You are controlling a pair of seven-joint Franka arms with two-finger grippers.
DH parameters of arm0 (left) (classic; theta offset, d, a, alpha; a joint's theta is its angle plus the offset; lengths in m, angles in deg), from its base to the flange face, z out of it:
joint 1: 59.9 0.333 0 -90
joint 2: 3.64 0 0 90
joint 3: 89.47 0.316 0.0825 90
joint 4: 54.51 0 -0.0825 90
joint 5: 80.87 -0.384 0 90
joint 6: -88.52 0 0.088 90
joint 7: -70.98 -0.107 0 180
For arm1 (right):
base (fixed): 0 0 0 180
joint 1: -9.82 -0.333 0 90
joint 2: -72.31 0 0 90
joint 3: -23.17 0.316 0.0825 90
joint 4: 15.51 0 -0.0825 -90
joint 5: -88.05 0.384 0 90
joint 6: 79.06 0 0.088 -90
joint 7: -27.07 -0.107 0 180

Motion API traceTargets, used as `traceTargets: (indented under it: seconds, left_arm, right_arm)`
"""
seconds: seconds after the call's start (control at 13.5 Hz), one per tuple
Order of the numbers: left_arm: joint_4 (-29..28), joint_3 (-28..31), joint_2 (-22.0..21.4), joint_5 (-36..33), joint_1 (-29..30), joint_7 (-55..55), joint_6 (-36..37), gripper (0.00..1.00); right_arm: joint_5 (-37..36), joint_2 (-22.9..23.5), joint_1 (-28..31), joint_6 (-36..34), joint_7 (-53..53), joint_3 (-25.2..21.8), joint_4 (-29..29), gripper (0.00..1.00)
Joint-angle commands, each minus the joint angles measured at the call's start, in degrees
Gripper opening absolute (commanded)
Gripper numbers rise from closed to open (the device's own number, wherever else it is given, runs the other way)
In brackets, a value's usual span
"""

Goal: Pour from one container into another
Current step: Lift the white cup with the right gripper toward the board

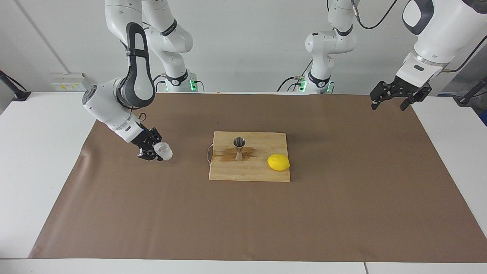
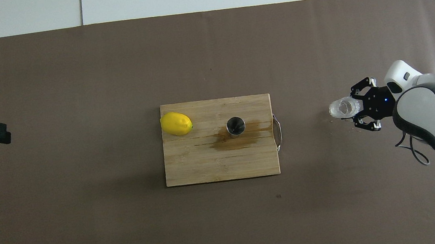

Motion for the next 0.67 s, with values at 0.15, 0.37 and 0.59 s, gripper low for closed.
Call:
traceTargets:
  seconds: [0.15,0.37,0.59]
  left_arm:
    - [-0.36,-0.11,0.03,-1.26,-0.32,-0.16,-0.83,1.00]
    - [-0.35,-0.64,-0.41,-1.26,-0.50,-0.16,0.13,1.00]
    - [-0.35,-0.82,-0.94,-1.18,-0.50,-0.16,1.79,1.00]
  right_arm:
    - [-1.32,-2.24,-3.54,-0.74,-9.88,1.02,2.35,0.26]
    - [-4.40,-3.03,-6.44,-0.92,-17.17,1.02,3.75,0.26]
    - [-8.08,-3.12,-9.34,-3.11,-25.78,1.02,6.65,0.26]
